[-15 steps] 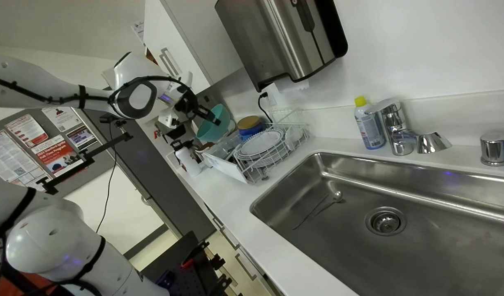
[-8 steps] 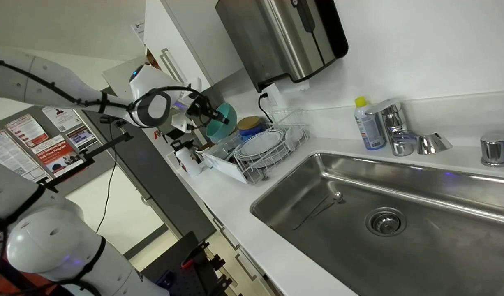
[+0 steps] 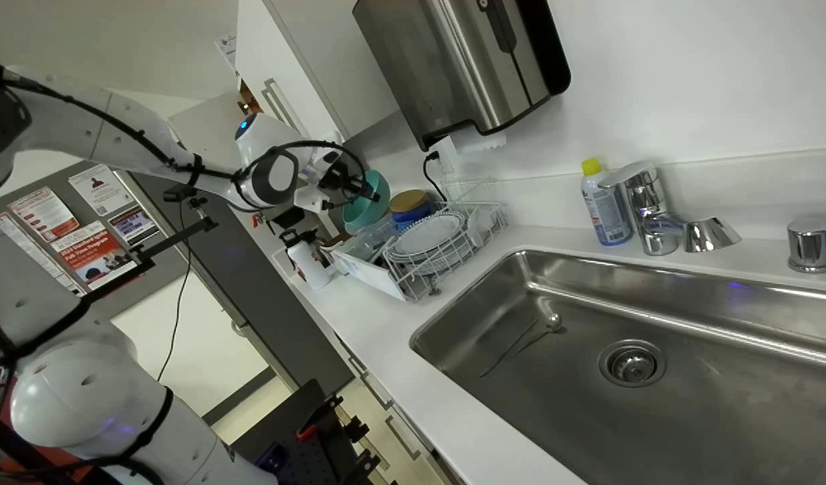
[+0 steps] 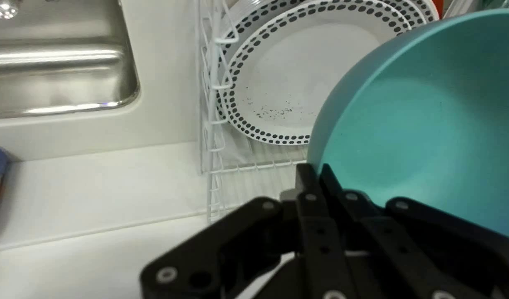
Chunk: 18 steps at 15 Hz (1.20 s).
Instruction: Pick up the bowl from the sink and place it on top of the plates on the dishrack
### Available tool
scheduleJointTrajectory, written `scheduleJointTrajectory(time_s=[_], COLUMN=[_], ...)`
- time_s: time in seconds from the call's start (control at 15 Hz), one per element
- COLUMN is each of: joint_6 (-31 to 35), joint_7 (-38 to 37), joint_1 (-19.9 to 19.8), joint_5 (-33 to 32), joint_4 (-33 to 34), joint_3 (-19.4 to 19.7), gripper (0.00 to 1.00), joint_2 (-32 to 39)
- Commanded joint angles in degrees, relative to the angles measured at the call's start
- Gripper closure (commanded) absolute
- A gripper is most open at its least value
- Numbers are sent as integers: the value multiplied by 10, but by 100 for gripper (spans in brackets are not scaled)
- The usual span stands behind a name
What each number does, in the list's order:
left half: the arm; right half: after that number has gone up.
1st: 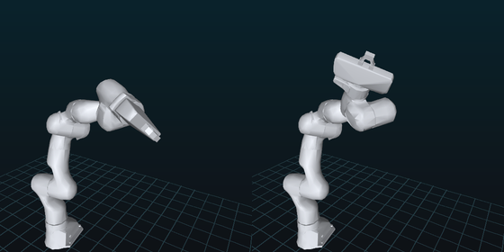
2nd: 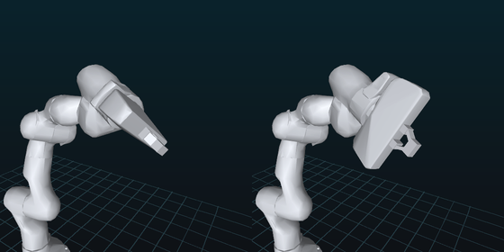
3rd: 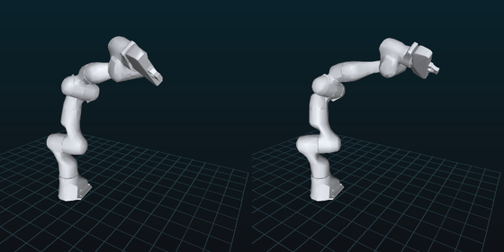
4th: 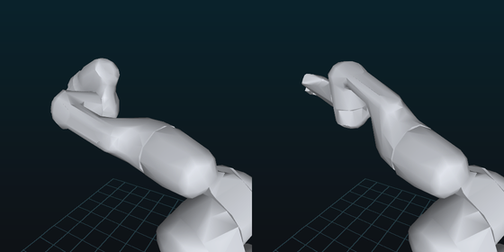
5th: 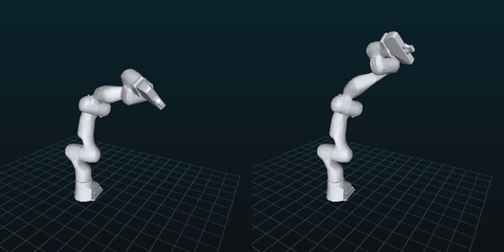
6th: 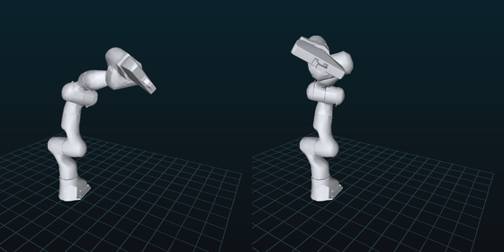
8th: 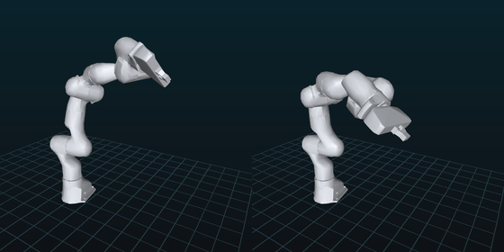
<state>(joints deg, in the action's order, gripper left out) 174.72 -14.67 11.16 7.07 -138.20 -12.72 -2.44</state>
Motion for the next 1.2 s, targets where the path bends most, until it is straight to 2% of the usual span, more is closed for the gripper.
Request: scheduleJointTrajectory(time_s=[0.0, 0.47, 1.13], joint_6=[-25, -63, -109], joint_7=[-48, -102, -85], joint_1=[-4, 17, 31], joint_5=[-65, -172, -174], joint_4=[60, 157, 284], joint_3=[-8, 14, 15], gripper=[99, 99, 99], joint_2=[43, 137, 275])
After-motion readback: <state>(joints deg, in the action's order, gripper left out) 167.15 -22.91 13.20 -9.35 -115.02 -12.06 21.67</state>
